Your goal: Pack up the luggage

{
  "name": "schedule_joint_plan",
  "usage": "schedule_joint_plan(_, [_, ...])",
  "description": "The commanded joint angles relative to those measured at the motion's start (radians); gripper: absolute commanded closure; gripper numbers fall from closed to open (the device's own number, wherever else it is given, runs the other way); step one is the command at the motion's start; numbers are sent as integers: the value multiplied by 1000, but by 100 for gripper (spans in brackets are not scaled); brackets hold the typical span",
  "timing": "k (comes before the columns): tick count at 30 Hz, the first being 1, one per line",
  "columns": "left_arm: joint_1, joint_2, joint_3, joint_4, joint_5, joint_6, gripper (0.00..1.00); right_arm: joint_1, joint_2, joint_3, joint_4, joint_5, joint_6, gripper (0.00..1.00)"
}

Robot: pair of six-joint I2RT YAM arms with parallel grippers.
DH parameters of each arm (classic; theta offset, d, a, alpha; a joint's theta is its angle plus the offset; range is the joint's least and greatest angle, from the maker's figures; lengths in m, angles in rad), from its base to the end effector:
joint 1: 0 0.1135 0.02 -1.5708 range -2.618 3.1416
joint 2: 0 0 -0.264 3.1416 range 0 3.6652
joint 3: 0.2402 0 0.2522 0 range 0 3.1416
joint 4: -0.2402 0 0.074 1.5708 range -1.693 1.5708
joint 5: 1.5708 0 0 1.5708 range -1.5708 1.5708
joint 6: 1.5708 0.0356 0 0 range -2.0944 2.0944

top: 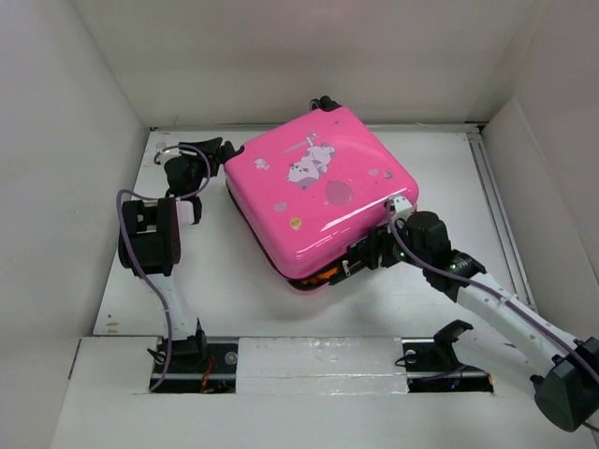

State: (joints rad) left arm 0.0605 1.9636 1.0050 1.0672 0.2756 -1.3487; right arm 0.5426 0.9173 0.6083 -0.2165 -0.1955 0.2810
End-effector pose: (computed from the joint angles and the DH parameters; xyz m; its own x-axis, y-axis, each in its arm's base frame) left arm 0.4184 0.0156 0.2031 -0.1828 -0.9514 -0.2477 0.1522 0.2216 -0.9632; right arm 0.1723 0.1119 0.2511 -0.5931 -0.0400 -0.8041 -0.5058 0.7956 0.3335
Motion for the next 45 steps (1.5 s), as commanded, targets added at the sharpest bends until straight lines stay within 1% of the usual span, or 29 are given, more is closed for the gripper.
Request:
schedule_joint_plan(1, [-67, -195, -40, 226, 186, -35, 100, -23, 38, 19, 193, -37, 10, 36])
schedule_joint_plan(4, [-57, -271, -62, 172, 206, -44, 100, -23, -14, -16, 193, -38, 10, 36])
schedule_joint_plan(6, [-57, -310, -43, 91, 206, -23, 100, -32, -60, -44, 193, -25, 10, 35])
schedule_joint_plan(8, [-57, -368, -34, -13, 215, 29, 100, -41, -73, -71, 184, -13, 20, 35])
schedule_joint_plan(10, [-57, -404, -23, -58, 205, 57, 100, -41, -83, -84, 161, -13, 47, 35])
schedule_joint_plan(11, [-57, -435, -23, -78, 205, 89, 100, -41, -98, -94, 152, 14, 47, 35])
schedule_joint_plan(14, [-57, -462, 35, -266, 162, 199, 100, -41, -167, -105, 109, 85, 75, 33])
schedule_joint_plan(15, [-48, -462, 35, -309, 151, 236, 100, -41, -187, -105, 109, 85, 75, 33])
schedule_joint_plan(18, [-48, -462, -35, -279, 128, 224, 100, -50, -248, -96, 39, 132, 75, 33])
schedule_joint_plan(19, [-48, -462, -64, -239, 128, 208, 100, -50, -268, -96, 22, 143, 75, 34])
schedule_joint_plan(20, [-48, -462, -74, -222, 137, 197, 100, -50, -268, -96, -16, 162, 108, 36])
schedule_joint_plan(23, [-48, -462, -95, -194, 169, 175, 100, -50, -313, -133, -27, 206, 200, 41])
schedule_joint_plan(25, [-48, -494, -109, -210, 182, 175, 100, -50, -331, -181, -37, 237, 240, 46])
schedule_joint_plan(26, [-48, -503, -124, -231, 182, 175, 100, -50, -342, -182, -28, 237, 250, 52])
schedule_joint_plan(28, [-48, -519, -144, -240, 162, 184, 100, -50, -353, -196, -11, 217, 273, 59])
schedule_joint_plan(29, [-48, -528, -157, -249, 162, 184, 100, -50, -353, -208, 2, 194, 273, 64])
schedule_joint_plan(30, [-48, -528, -192, -239, 162, 184, 100, -50, -368, -208, 12, 158, 249, 75])
schedule_joint_plan(32, [-48, -528, -229, -228, 151, 175, 100, -50, -391, -241, 57, 55, 238, 73])
schedule_joint_plan(33, [-48, -537, -262, -219, 151, 175, 100, -50, -420, -254, 71, 32, 238, 60])
schedule_joint_plan(35, [-48, -537, -273, -207, 142, 175, 100, -50, -440, -289, 120, -19, 225, 47])
schedule_joint_plan(36, [-48, -528, -285, -190, 142, 162, 100, -50, -440, -289, 120, -19, 216, 39])
schedule_joint_plan(37, [-48, -528, -286, -176, 142, 151, 100, -50, -422, -289, 120, -19, 205, 37])
schedule_joint_plan(38, [-48, -517, -286, -164, 161, 139, 100, -50, -402, -289, 120, 2, 205, 37])
schedule_joint_plan(39, [-48, -505, -276, -155, 175, 126, 100, -50, -376, -262, 120, 27, 205, 40])
schedule_joint_plan(40, [-48, -505, -252, -144, 188, 106, 100, -50, -314, -251, 120, 36, 205, 50])
schedule_joint_plan(42, [-48, -505, -230, -144, 211, 93, 100, -50, -238, -242, 182, 19, 185, 54])
schedule_joint_plan(43, [-48, -515, -221, -154, 211, 92, 100, -50, -200, -228, 202, 1, 185, 59])
schedule_joint_plan(44, [-48, -526, -209, -165, 211, 92, 100, -50, -130, -217, 212, -14, 176, 60])
schedule_joint_plan(45, [-48, -537, -209, -179, 211, 92, 100, -50, -100, -217, 259, -28, 176, 60])
